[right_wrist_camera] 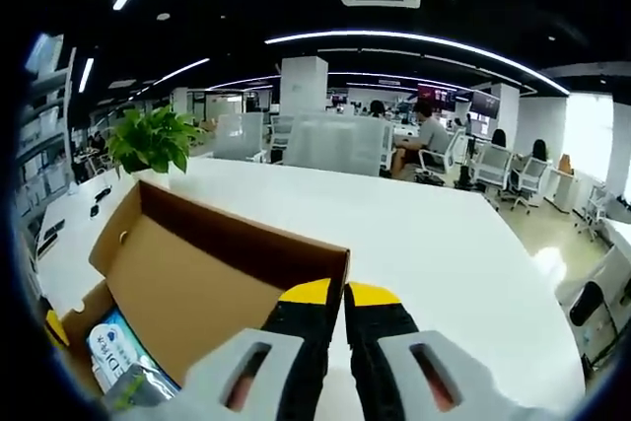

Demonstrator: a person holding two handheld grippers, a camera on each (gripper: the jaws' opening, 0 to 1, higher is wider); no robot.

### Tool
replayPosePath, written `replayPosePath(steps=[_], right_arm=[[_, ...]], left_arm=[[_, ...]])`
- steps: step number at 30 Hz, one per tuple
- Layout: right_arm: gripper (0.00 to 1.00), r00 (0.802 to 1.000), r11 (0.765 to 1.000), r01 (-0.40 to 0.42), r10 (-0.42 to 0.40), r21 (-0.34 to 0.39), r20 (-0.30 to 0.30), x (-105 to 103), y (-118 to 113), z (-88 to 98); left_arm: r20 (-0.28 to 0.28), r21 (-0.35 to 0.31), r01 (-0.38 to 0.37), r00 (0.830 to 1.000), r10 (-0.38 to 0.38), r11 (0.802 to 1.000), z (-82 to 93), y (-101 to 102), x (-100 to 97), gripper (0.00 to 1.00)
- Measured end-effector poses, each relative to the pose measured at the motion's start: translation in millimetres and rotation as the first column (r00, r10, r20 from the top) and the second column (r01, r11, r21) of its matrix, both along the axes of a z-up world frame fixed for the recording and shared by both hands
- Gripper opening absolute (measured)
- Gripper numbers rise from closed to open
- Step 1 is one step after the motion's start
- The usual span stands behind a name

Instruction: Operate the shoe box by opening the lid, removing the specified soft item, and placing it in the target area until the item is outside and the box remains undamaged.

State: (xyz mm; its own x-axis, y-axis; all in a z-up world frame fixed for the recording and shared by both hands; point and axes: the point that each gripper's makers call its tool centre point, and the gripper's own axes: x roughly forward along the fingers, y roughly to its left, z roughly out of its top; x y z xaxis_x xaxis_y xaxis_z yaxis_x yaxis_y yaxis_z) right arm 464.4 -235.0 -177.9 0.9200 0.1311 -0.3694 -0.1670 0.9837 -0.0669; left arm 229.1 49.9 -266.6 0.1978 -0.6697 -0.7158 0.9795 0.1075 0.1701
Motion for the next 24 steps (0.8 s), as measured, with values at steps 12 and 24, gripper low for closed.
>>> replayPosePath(steps=[12, 24], right_arm=[[0.12, 0.999, 1.0, -0.009, 0.008, 0.02, 0.043, -1, -9, 0.9], [0.15, 0.987, 0.992, -0.111, 0.103, 0.062, 0.122, -25, 7, 26.4]], left_arm=[[-0.001, 0.001, 0.0, 1.0, 0.0, 1.0, 0.0, 0, -0.3, 0.05], [-0.003, -0.023, -0.021, 1.0, 0.021, 1.0, 0.2, -1, -0.8, 0.06]])
